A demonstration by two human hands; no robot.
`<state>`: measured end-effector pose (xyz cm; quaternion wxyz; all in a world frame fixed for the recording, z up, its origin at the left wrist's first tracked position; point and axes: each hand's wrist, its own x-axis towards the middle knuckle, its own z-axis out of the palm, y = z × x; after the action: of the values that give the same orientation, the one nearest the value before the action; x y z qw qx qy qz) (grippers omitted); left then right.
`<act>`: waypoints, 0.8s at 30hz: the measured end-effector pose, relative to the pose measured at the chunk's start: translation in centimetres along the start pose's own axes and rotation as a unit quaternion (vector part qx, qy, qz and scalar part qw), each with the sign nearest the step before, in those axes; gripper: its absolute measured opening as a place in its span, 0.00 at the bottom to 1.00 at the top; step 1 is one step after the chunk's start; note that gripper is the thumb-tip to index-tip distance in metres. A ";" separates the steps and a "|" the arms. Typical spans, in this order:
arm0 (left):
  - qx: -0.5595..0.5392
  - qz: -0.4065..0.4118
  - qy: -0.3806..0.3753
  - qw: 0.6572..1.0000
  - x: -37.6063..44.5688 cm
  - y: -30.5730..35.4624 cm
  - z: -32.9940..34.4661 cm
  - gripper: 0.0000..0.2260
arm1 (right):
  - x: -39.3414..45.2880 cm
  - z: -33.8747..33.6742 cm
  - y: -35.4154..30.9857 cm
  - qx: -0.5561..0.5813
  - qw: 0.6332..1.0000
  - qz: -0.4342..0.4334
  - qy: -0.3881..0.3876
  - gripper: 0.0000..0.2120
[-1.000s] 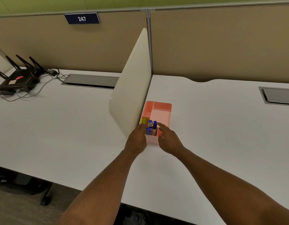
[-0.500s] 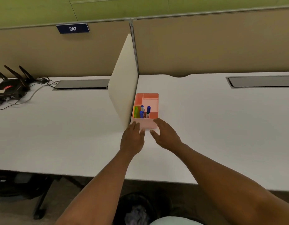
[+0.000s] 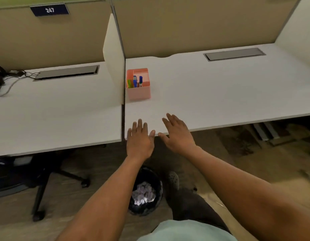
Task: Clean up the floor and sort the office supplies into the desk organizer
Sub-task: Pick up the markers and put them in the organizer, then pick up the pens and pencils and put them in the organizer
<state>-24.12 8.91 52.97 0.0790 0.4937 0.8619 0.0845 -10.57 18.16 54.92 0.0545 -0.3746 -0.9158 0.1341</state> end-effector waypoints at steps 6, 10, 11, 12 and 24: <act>-0.025 0.041 -0.008 0.999 -5.2 2.2 0.1 0.27 | -7.4 -0.9 1.4 -0.014 0.998 0.060 0.006 0.32; -0.045 0.056 -0.012 0.997 -7.3 3.8 1.5 0.26 | -11.4 -0.7 2.5 -0.021 0.996 0.090 0.002 0.31; -0.052 0.057 -0.016 0.997 -7.7 4.0 1.9 0.26 | -12.1 -0.5 2.8 -0.021 0.995 0.095 -0.001 0.31; -0.061 0.059 -0.021 0.996 -8.1 4.4 2.4 0.26 | -13.0 -0.4 3.2 -0.024 0.995 0.101 -0.007 0.31; -0.121 0.055 -0.097 0.986 -12.2 8.1 12.6 0.24 | -20.8 4.3 10.6 -0.031 0.978 0.179 -0.103 0.30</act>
<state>-8.49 3.28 43.14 0.2162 0.5334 0.8050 0.1438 10.54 9.91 47.79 -0.0770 -0.5180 -0.8384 0.1512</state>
